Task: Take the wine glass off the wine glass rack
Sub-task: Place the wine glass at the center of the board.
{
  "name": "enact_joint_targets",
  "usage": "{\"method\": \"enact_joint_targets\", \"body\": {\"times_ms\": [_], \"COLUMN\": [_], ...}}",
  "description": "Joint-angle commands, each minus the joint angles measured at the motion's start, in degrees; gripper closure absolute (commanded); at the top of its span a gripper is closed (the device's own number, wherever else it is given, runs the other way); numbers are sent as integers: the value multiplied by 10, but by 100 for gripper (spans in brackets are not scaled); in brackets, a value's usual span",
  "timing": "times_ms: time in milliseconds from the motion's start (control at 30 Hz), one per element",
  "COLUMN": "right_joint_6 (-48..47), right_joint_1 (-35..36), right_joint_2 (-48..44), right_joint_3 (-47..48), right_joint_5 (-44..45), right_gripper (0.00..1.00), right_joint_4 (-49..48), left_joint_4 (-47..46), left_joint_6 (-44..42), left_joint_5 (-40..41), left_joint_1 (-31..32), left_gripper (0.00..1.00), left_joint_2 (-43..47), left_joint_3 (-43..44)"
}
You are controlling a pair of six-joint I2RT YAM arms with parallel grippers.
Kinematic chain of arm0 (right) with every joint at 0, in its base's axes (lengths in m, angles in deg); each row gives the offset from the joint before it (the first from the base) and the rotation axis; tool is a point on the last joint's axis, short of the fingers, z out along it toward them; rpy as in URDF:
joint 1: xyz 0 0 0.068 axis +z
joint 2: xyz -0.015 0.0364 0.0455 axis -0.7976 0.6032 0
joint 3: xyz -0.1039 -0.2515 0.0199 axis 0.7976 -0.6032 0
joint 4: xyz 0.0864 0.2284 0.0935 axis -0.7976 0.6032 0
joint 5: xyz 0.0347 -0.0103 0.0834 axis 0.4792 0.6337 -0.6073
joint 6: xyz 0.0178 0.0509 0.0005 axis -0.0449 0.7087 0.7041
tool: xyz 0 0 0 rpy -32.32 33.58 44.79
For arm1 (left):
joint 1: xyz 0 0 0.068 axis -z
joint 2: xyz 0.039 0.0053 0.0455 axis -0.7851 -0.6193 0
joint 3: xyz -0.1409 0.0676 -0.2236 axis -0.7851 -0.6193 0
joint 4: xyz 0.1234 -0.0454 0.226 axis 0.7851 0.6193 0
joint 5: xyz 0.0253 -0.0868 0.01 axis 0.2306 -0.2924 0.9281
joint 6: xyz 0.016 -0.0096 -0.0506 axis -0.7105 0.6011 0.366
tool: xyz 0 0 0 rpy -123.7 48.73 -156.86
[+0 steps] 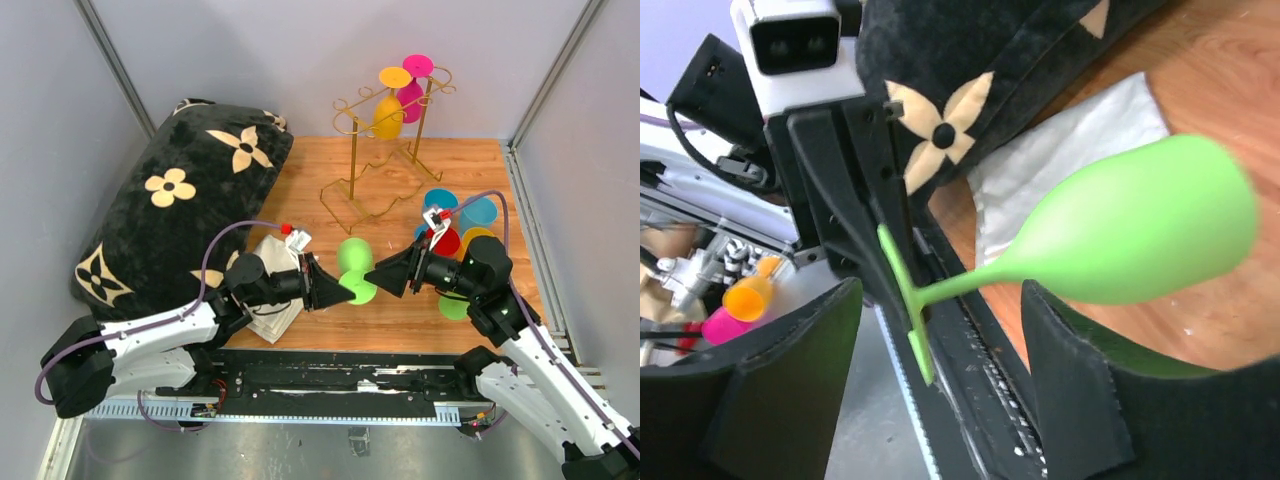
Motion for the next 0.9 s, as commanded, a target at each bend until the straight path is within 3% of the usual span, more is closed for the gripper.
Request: {"method": "enact_joint_targets", "body": {"times_ms": [0, 200, 567, 867], "right_joint_6": [-93, -166, -169, -134], "right_joint_1": [-6, -6, -6, -7], "right_joint_2": [-18, -40, -10, 117], "right_joint_3": [56, 98, 111, 159], "right_joint_5": [33, 112, 155, 25], "right_gripper": [29, 18, 13, 16], "right_joint_4": [83, 160, 183, 217], "left_joint_4": [44, 185, 175, 192], "left_joint_6": [-152, -293, -413, -590], "left_joint_5": [31, 85, 62, -67], "left_joint_1": [58, 106, 133, 133], "left_gripper": [100, 100, 100, 99], "left_joint_2": [51, 104, 193, 220], "left_joint_3": [-24, -46, -116, -142]}}
